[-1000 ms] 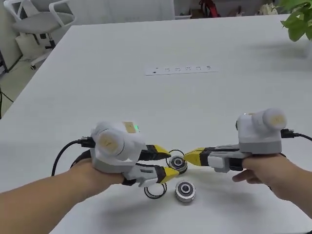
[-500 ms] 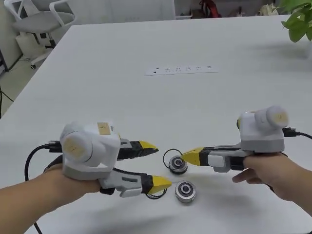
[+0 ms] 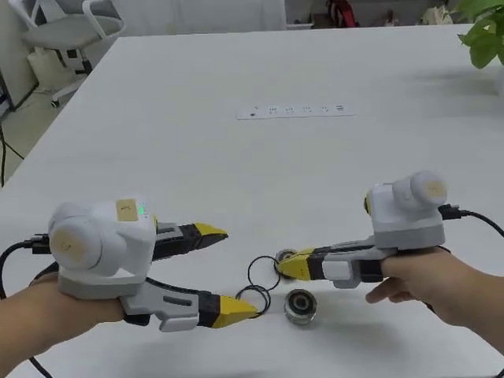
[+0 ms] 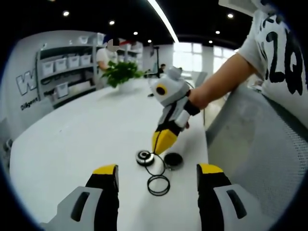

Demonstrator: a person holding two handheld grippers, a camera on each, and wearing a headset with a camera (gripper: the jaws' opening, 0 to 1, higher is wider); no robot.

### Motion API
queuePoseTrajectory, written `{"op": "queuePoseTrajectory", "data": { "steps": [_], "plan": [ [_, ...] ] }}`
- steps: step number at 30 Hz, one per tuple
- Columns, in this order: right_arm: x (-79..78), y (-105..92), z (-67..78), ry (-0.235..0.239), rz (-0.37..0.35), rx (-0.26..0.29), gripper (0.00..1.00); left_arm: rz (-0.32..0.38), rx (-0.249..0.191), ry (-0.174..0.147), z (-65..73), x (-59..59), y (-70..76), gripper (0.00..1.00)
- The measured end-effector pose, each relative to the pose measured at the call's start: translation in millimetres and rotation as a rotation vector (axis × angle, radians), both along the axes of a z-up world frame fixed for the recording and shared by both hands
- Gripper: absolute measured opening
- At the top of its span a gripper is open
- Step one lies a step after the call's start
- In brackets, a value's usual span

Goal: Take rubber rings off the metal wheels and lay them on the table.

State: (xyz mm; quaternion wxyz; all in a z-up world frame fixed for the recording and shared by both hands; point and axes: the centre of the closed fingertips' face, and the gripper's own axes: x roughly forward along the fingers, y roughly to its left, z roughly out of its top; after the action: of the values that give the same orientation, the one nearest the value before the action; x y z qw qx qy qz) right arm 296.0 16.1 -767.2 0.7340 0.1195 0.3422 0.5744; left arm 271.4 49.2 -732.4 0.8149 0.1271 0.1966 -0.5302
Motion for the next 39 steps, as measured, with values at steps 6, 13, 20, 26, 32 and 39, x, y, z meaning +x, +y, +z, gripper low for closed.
{"op": "queuePoseTrajectory", "data": {
  "steps": [6,13,20,26,32,39],
  "plan": [
    [-9.8,9.0,-5.9,0.006,0.040,-0.038,0.00,0.031,-0.005,0.008,-0.7,-1.7,11.9,0.69],
    [-15.5,16.0,-18.9,0.000,0.080,-0.103,0.00,0.049,-0.002,0.019,-4.6,-5.2,20.1,0.70],
    [-12.3,19.5,-28.2,-0.016,0.085,-0.148,0.00,0.060,0.001,0.027,-7.5,-7.6,25.2,0.70],
    [-11.4,20.4,-33.4,-0.062,0.097,-0.184,0.00,0.068,0.001,0.034,-8.5,-7.8,27.5,0.70],
    [-10.4,19.5,-34.7,-0.100,0.103,-0.199,0.05,0.066,0.002,0.038,-10.1,-8.0,27.4,0.69],
    [-8.2,17.2,-27.6,-0.145,0.104,-0.184,0.13,0.061,0.003,0.043,-11.2,-7.9,26.9,0.69]
  ]
}}
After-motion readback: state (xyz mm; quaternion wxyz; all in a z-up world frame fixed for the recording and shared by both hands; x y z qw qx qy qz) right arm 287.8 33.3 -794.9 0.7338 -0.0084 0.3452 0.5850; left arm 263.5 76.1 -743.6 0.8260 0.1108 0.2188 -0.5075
